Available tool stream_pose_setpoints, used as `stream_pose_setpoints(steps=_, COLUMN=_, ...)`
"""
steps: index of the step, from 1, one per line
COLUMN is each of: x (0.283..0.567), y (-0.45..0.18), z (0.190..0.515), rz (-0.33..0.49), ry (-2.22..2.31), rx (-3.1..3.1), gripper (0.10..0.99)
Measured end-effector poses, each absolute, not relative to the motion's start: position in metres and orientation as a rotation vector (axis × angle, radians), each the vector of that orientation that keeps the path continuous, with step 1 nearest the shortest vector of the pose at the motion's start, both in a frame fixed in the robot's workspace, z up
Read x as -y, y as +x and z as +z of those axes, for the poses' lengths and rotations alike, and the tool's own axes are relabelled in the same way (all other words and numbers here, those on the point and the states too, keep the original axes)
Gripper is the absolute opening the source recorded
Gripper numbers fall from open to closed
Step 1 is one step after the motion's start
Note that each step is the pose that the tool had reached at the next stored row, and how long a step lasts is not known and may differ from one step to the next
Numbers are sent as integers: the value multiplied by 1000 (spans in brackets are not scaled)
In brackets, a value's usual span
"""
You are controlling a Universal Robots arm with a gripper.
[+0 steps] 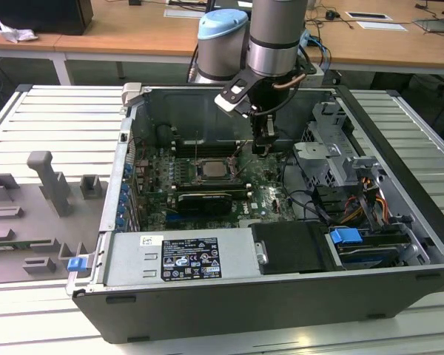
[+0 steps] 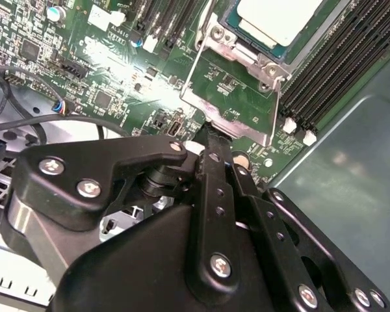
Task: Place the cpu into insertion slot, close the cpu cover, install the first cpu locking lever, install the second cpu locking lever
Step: 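Close the cpu cover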
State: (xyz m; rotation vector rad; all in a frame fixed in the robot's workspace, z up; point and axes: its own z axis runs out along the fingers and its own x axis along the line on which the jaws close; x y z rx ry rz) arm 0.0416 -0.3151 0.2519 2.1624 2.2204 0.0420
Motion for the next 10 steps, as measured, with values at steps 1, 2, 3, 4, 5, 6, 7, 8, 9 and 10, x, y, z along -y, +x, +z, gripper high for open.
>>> stream_pose_setpoints(steps=1, x=315, y=41, z=252, rz=42, ry=2162, rx=-2220, gripper=106)
stream_pose_setpoints(steps=2, x=315, y=41, z=252, rz=42, ry=2162, rx=-2220, gripper=106)
stream_pose_setpoints(steps=3, x=315, y=41, z=252, rz=42, ry=2162, rx=-2220, gripper=106)
stream_pose_setpoints(steps=4, x=315, y=40, z=252, rz=42, ry=2162, rx=-2220, gripper=106)
stream_pose_setpoints(steps=5, x=315, y=39, z=252, rz=42, ry=2162, rx=-2220, gripper=106)
stream_pose_setpoints(steps=6, x=315, y=38, z=252, rz=42, ry=2162, rx=-2220, gripper=106)
stream_pose_setpoints(steps=7, x=315, y=37, z=252, rz=42, ry=2162, rx=-2220, gripper=106)
stream_pose_setpoints(steps=8, x=315, y=36, z=252, rz=42, ry=2162, rx=-2220, gripper=106)
stream_pose_setpoints(steps=9, x=315, y=35, z=252, rz=42, ry=2162, rx=-2220, gripper=106)
stream_pose_setpoints(steps=10, x=315, y=33, z=252, rz=42, ry=2162, rx=-2220, gripper=106)
